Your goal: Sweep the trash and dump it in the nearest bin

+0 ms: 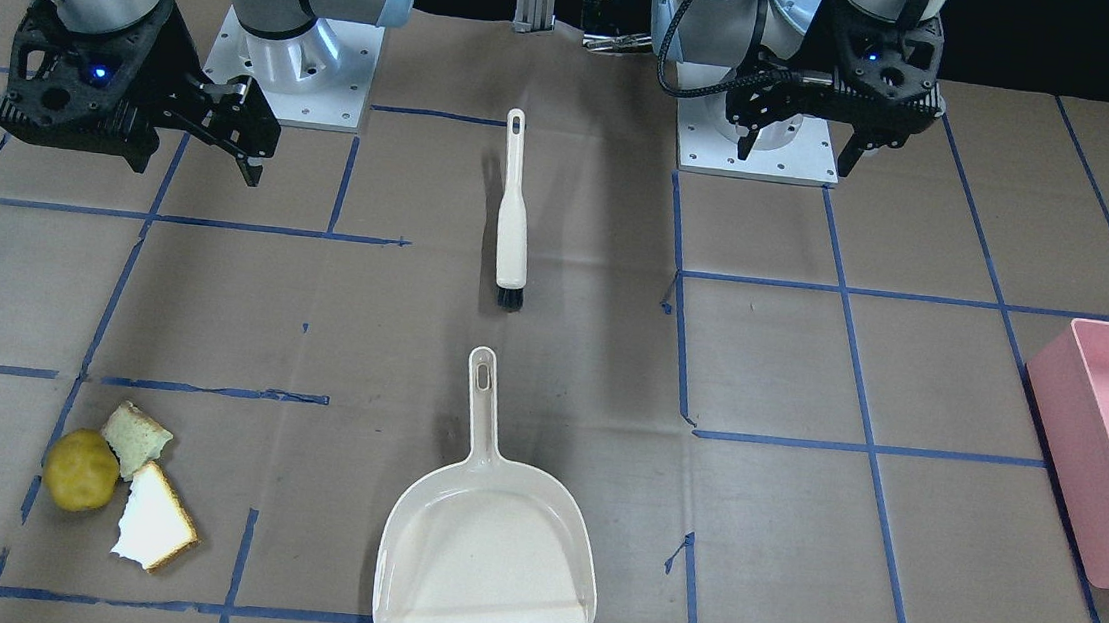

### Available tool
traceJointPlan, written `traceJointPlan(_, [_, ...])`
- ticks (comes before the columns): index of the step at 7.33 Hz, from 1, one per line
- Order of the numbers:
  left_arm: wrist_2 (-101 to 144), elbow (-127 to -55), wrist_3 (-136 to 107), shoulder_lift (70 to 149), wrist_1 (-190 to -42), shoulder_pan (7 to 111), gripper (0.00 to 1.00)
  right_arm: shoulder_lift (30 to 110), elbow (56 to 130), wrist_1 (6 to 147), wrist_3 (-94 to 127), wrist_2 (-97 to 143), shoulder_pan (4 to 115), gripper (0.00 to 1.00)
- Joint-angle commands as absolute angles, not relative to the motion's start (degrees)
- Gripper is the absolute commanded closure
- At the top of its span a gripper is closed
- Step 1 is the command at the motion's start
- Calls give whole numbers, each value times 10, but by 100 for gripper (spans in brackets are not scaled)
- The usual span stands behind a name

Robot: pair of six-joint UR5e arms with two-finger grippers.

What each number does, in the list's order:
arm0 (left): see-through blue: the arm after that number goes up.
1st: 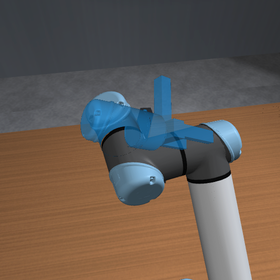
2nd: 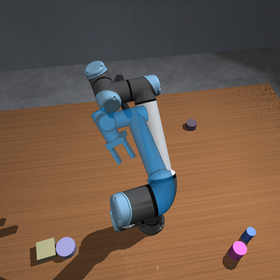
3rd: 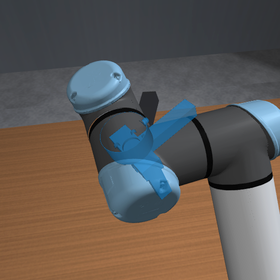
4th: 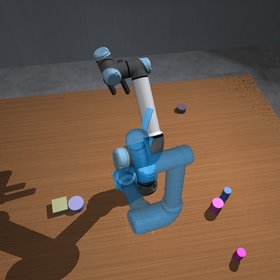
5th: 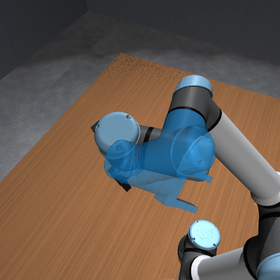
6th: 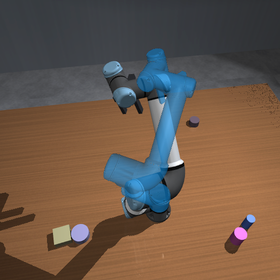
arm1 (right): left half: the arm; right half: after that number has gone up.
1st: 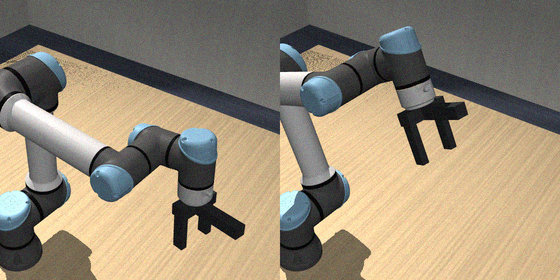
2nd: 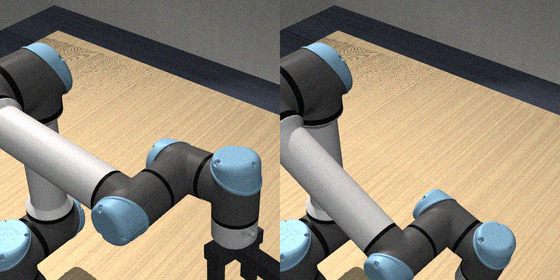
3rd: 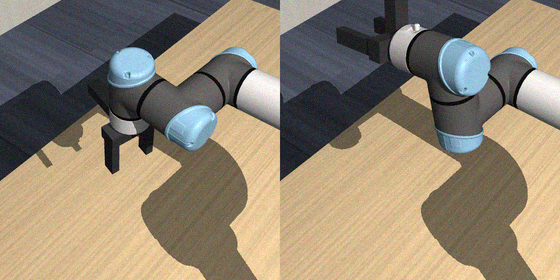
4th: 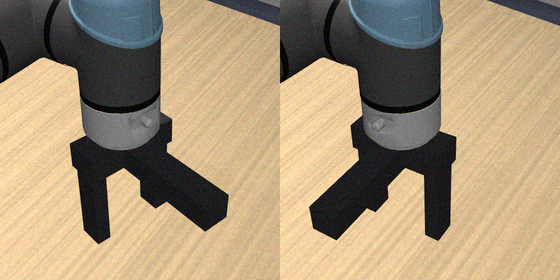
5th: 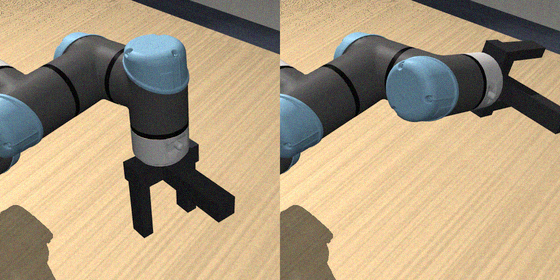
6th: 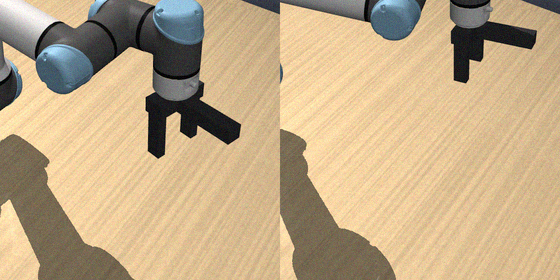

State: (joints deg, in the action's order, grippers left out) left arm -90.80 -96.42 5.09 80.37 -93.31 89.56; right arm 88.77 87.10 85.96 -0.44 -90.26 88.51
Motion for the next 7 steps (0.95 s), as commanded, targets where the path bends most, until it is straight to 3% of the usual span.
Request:
traceJointPlan(1, [-904,-965,52,808,-926,895,0,888,871,860,-4,-903,885,0])
traceJointPlan(7, [-902,-966,42,812,-916,894,0,888,871,860,-4,-903,885,0])
